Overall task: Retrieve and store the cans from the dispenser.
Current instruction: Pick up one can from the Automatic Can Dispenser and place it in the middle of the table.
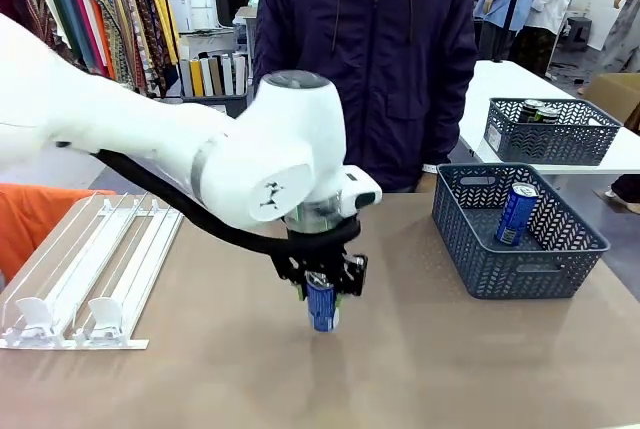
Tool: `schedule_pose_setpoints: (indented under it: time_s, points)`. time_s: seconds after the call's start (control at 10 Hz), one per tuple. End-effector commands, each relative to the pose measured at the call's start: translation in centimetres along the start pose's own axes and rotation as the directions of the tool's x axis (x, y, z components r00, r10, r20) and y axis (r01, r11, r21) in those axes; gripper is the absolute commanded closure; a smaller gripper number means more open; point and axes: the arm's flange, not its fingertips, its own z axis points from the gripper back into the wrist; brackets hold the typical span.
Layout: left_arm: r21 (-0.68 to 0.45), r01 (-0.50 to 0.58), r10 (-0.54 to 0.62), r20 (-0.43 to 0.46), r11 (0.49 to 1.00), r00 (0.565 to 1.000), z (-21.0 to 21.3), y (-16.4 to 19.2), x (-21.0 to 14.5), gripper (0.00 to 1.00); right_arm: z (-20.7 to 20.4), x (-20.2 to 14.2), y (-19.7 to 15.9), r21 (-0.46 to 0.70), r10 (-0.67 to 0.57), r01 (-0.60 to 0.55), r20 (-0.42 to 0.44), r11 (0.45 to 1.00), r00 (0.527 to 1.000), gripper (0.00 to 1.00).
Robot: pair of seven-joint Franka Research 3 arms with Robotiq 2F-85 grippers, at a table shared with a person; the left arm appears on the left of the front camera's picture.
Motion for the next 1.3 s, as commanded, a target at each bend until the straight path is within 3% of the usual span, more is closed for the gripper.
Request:
schedule_pose_setpoints:
  time_s: [0.0, 0.5, 0.6, 0.7, 0.8, 1.0, 1.2]
  points:
    - [0.059, 0.0, 0.002, -0.027, 0.998, 1.0, 0.9, 0.0, 0.9, 1.0, -0.2, 0.3, 0.3, 0.029, 0.024, -0.024, 0.015, 0.999, 1.0, 0.0]
    - [0.054, 0.007, -0.003, -0.072, 0.999, 0.997, -0.2, 0.6, 1.3, 1.0, -0.2, 0.3, 0.3, 0.029, 0.024, -0.024, 0.015, 0.999, 1.0, 0.0]
    - [0.056, -0.002, 0.005, -0.068, 0.998, 0.998, -0.2, 0.8, 1.4, 0.69, -0.2, 0.3, 0.3, 0.029, 0.024, -0.024, 0.015, 0.999, 1.0, 0.0]
    - [0.054, -0.003, 0.006, -0.066, 0.999, 0.998, -0.2, 0.8, 1.4, 0.19, -0.2, 0.3, 0.3, 0.029, 0.024, -0.024, 0.015, 0.999, 1.0, 0.0]
    - [0.057, -0.007, 0.011, -0.058, 0.998, 0.998, 0.0, 1.0, 1.5, 0.0, -0.2, 0.3, 0.3, 0.029, 0.024, -0.024, 0.015, 0.999, 1.0, 0.0]
    - [0.043, -0.028, 0.031, -0.063, 0.999, 0.998, 0.4, 1.5, 1.4, 0.0, -0.2, 0.3, 0.3, 0.029, 0.024, -0.024, 0.015, 0.999, 1.0, 0.0]
    - [0.016, -0.079, 0.079, -0.004, 0.997, 0.997, 3.7, 3.1, 0.6, 0.0, -0.2, 0.3, 0.3, 0.029, 0.024, -0.024, 0.015, 0.999, 1.0, 0.0]
